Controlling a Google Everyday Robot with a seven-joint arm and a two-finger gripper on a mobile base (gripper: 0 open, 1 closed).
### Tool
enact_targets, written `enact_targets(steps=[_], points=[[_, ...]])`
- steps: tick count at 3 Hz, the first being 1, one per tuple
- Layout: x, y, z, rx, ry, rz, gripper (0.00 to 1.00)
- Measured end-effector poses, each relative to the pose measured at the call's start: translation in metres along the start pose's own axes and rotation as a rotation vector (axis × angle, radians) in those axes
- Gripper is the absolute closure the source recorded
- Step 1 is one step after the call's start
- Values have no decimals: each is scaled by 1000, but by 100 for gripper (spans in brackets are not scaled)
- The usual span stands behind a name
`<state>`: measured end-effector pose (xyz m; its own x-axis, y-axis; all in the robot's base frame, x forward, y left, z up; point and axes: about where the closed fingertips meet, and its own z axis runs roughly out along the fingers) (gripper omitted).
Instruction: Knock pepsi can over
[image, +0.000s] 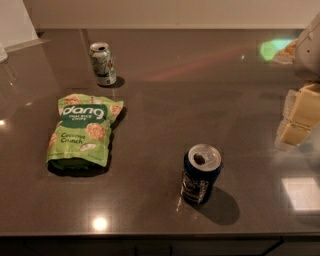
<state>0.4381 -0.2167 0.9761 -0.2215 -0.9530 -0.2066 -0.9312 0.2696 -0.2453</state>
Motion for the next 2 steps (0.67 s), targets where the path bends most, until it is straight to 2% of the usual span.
enact_targets(steps=[1,2], points=[[-1,0,0,2,-1,-1,0],[-16,11,11,-36,-38,-43,0]])
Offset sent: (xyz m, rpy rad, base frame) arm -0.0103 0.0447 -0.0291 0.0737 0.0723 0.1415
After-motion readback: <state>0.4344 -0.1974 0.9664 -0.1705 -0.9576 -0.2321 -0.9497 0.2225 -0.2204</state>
